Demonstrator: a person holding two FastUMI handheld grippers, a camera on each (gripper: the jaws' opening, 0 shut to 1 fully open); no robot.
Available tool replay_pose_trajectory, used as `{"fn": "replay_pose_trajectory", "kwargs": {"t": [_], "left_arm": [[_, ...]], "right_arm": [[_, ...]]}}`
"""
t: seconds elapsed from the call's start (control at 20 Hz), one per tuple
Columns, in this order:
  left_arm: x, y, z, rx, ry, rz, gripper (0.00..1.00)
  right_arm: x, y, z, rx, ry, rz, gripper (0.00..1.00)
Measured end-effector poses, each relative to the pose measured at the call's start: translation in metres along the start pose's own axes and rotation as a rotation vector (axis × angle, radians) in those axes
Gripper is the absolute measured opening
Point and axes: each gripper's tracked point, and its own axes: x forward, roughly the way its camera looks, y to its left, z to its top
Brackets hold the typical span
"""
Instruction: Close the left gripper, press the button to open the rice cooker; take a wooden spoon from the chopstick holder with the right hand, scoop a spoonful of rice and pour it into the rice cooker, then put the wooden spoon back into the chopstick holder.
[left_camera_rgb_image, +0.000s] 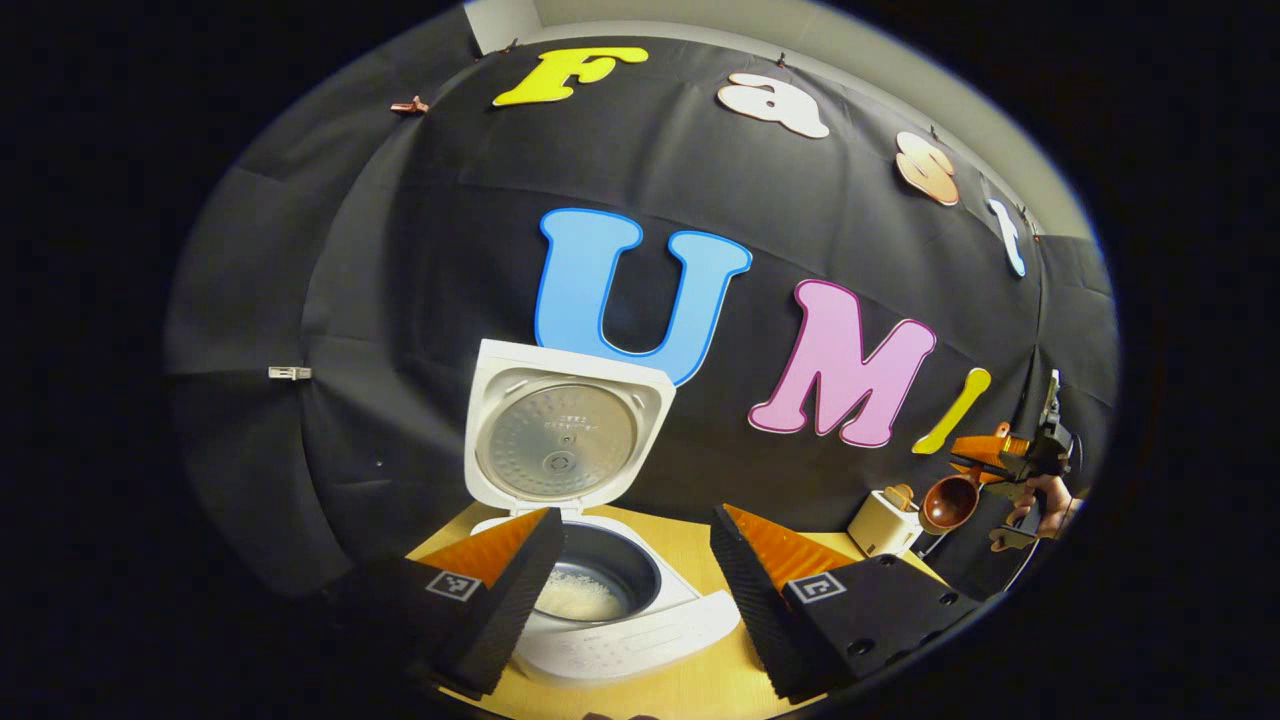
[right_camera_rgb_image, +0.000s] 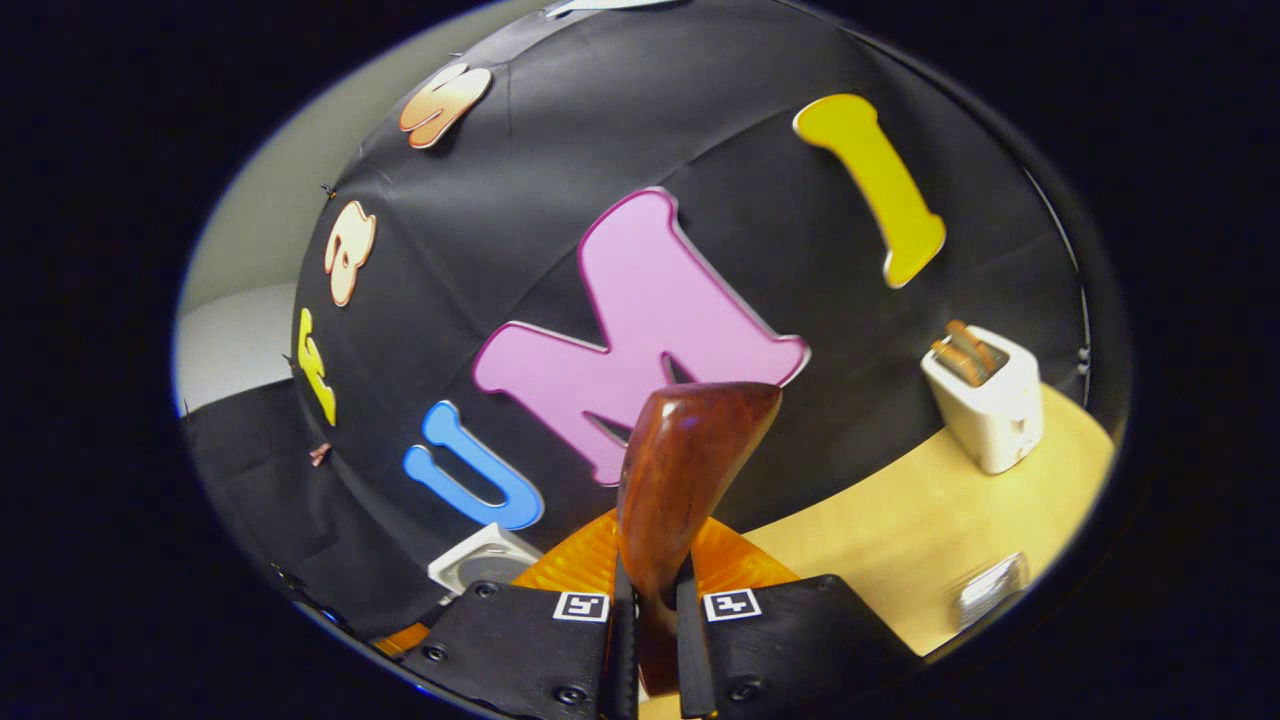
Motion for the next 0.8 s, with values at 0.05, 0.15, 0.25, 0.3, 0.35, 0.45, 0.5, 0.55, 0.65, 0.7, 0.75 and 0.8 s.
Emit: {"fn": "replay_pose_trajectory", "kwargs": {"t": [0.05, 0.15, 0.25, 0.3, 0.35, 0.45, 0.5, 0.55, 0.65, 0.7, 0.75, 0.8], "left_arm": [[0.002, -0.004, -0.002, 0.002, 0.005, -0.003, 0.95], [0.005, -0.013, -0.002, 0.003, 0.012, -0.007, 0.95], [0.007, -0.02, -0.003, 0.0, 0.018, -0.01, 0.95], [0.008, -0.023, -0.002, 0.001, 0.022, -0.01, 0.95], [0.009, -0.026, -0.002, 0.003, 0.024, -0.009, 0.95], [0.01, -0.032, -0.001, 0.006, 0.03, -0.006, 0.95], [0.01, -0.035, 0.0, 0.008, 0.03, -0.004, 0.95], [0.011, -0.037, 0.001, 0.007, 0.031, -0.002, 0.95], [0.011, -0.04, 0.003, 0.005, 0.033, 0.008, 0.95], [0.011, -0.042, 0.004, 0.006, 0.033, 0.014, 0.95], [0.01, -0.042, 0.005, 0.01, 0.034, 0.02, 0.95], [0.009, -0.043, 0.006, 0.017, 0.035, 0.026, 0.95]], "right_arm": [[-0.006, -0.019, 0.007, -0.023, -0.011, -0.032, 0.19], [-0.019, -0.058, 0.015, -0.075, -0.024, -0.099, 0.19], [-0.029, -0.091, 0.017, -0.113, -0.019, -0.15, 0.19], [-0.034, -0.106, 0.015, -0.127, -0.011, -0.176, 0.19], [-0.037, -0.12, 0.012, -0.138, 0.002, -0.2, 0.19], [-0.041, -0.147, 0.003, -0.154, 0.023, -0.243, 0.2], [-0.044, -0.159, -0.001, -0.165, 0.032, -0.259, 0.2], [-0.045, -0.17, -0.006, -0.179, 0.046, -0.275, 0.2], [-0.048, -0.191, -0.021, -0.216, 0.08, -0.305, 0.2], [-0.051, -0.202, -0.027, -0.231, 0.095, -0.32, 0.2], [-0.051, -0.21, -0.03, -0.236, 0.103, -0.33, 0.2], [-0.048, -0.216, -0.033, -0.235, 0.108, -0.336, 0.2]]}}
